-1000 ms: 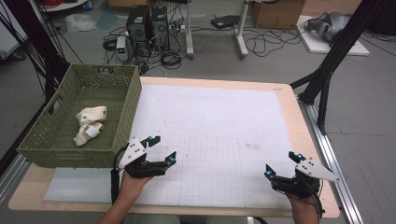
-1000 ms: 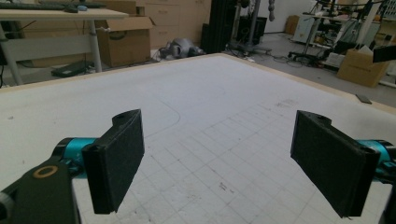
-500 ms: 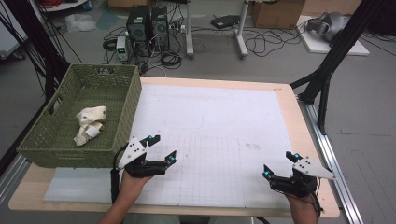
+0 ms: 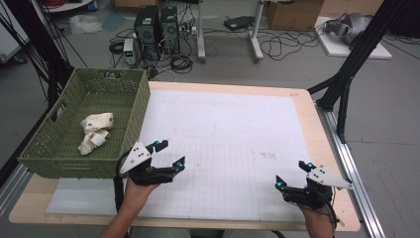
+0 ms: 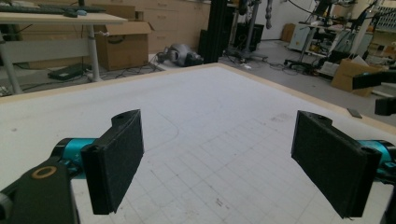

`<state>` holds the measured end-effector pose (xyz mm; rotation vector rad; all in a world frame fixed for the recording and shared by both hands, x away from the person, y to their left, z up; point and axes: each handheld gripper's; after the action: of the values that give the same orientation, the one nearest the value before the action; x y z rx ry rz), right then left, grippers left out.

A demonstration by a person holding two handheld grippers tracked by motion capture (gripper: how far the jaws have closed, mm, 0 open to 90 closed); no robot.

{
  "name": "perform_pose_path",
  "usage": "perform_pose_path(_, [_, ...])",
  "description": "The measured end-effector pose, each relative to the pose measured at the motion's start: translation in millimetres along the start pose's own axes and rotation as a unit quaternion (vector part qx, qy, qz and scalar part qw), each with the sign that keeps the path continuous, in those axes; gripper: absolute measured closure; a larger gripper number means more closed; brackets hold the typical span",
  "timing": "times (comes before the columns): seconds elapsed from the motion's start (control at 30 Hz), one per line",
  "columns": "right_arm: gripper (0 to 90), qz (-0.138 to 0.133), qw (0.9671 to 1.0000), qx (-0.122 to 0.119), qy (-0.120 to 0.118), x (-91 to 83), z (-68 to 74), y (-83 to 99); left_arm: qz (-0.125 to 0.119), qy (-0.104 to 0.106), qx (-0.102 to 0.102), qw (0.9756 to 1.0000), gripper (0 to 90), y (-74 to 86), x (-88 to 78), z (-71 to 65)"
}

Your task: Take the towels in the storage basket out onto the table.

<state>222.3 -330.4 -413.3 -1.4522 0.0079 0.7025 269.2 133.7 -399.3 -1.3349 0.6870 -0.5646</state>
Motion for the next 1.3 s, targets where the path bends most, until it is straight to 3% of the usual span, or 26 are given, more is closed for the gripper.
perform_pose_path(0.33, [6.3,0.000,1.0000,0.009,0.000,-2.8,0.9,-0.5,-0.008,0.002,0.001,1.0000,17.2,-29.7,-6.4,8.6])
perform_pose_path(0.53, [6.2,0.001,0.9999,0.013,-0.005,0.1,2.7,-1.4,-0.012,-0.010,0.001,0.9999,17.2,-49.9,-23.1,29.9])
perform_pose_path(0.67, [6.2,0.007,0.9999,0.006,-0.008,2.9,4.7,-0.9,-0.004,-0.014,-0.004,0.9999,16.9,-59.0,-38.3,53.3])
perform_pose_path(0.9, [6.2,0.009,0.9999,0.006,-0.008,3.2,5.6,-0.9,0.000,-0.049,-0.006,0.9988,16.8,-68.6,-65.4,100.7])
perform_pose_path(1.03, [6.2,0.006,0.9999,0.006,-0.007,1.4,5.5,-1.3,0.014,-0.071,-0.022,0.9971,16.9,-66.0,-75.4,133.3])
perform_pose_path(1.2, [6.2,0.010,0.9999,0.009,-0.004,2.1,4.8,-0.4,0.043,-0.102,-0.025,0.9936,16.9,-60.6,-84.0,164.7])
perform_pose_path(1.3, [6.2,0.011,0.9999,0.005,-0.003,3.6,4.8,-0.3,0.070,-0.119,-0.030,0.9900,17.0,-55.1,-86.4,181.9])
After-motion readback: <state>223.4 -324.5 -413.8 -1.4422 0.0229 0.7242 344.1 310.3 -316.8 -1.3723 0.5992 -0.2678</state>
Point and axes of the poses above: each handheld gripper's, and its own axes: x roughly forward along the jaws, y roughly out of its underside, z roughly to its left, and after that the axes turned 12 degrees about x, right-handed
